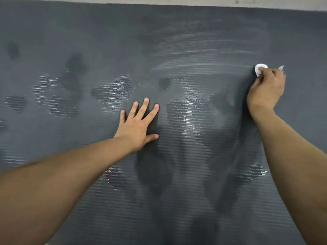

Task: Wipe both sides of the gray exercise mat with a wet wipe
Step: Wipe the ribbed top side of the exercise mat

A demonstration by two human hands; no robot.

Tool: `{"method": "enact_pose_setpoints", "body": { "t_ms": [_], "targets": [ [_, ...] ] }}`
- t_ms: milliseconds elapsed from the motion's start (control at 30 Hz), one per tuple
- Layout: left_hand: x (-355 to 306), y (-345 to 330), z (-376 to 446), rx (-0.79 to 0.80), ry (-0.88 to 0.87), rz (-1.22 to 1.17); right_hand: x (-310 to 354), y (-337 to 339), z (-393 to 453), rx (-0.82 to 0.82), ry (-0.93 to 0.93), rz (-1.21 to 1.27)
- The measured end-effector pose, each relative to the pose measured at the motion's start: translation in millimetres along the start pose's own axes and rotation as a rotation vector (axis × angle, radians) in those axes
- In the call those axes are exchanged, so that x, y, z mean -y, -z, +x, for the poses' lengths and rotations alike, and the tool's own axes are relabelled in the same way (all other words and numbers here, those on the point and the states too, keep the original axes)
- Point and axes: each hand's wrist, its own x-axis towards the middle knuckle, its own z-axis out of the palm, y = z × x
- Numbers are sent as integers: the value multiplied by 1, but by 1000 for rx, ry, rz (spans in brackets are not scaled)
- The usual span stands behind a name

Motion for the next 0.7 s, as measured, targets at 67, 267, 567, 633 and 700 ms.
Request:
{"method": "enact_pose_setpoints", "body": {
  "t_ms": [67, 267, 567, 633, 700],
  "targets": [
    [1, -1, 1, 6, 15, 1, 33, -2, -14, 71, -65, 23],
    [-4, 3, 4, 57, 47, 29, 210, -37, -120, 458, 353, 133],
    [-3, 2, 5, 41, 23, 15, 50, 18, -80, 247, 115, -68],
    [-2, 2, 5, 34, 23, 16, 6, 45, -60, 169, -68, -125],
    [-2, 2, 6, 38, 18, 8, 7, 38, -58, 140, -168, -107]
  ]
}}
